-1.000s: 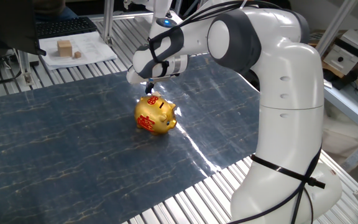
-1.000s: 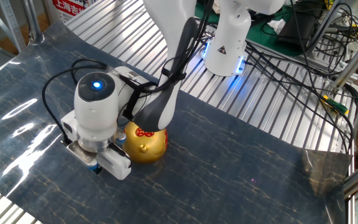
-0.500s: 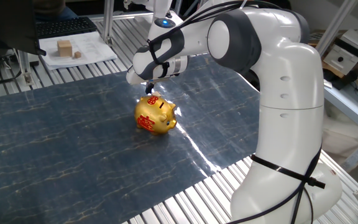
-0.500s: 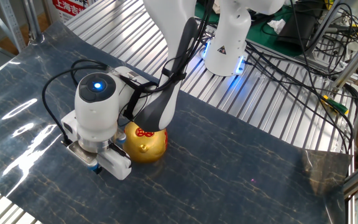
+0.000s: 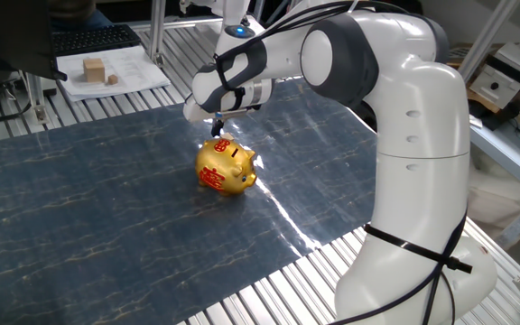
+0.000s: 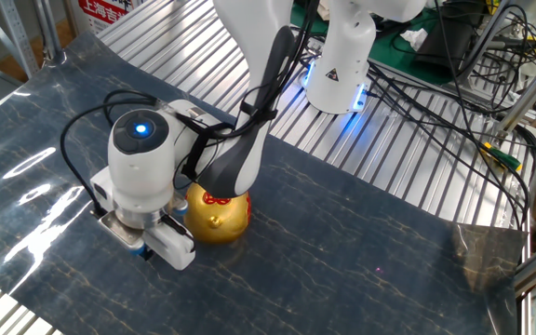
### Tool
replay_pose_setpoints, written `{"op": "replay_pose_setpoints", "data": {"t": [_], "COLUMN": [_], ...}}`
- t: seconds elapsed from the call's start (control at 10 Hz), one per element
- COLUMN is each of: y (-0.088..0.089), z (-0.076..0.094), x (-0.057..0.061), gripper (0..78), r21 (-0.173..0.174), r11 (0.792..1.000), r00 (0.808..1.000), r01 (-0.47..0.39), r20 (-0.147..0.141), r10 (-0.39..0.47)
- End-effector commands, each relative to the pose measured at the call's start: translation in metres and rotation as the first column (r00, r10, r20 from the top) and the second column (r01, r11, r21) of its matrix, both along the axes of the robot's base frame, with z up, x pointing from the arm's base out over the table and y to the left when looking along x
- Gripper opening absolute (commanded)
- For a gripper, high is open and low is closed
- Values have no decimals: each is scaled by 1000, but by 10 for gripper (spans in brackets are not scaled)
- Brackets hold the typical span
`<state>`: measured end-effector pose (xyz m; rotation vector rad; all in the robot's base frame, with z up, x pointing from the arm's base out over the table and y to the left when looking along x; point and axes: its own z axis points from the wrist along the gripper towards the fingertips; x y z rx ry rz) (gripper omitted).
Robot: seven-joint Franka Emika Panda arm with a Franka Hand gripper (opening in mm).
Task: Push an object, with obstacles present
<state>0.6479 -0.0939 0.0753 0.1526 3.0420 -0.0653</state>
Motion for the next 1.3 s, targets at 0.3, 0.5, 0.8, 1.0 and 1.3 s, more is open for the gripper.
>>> {"op": "replay_pose_setpoints", "data": {"t": [0.3, 0.5, 0.8, 1.0, 1.3], "y": [-1, -1, -1, -3, -12], "z": [2, 2, 2, 1, -5], "x": [1, 1, 1, 2, 6], "gripper": [0, 0, 0, 0, 0], "r21": [19, 31, 51, 47, 38], "r11": [994, 967, 949, 954, 959], "r00": [993, 968, 950, 955, 960], "r01": [112, 252, 311, 295, 281], "r20": [24, -16, -22, -15, -7], "r10": [-113, -251, -310, -295, -280]}}
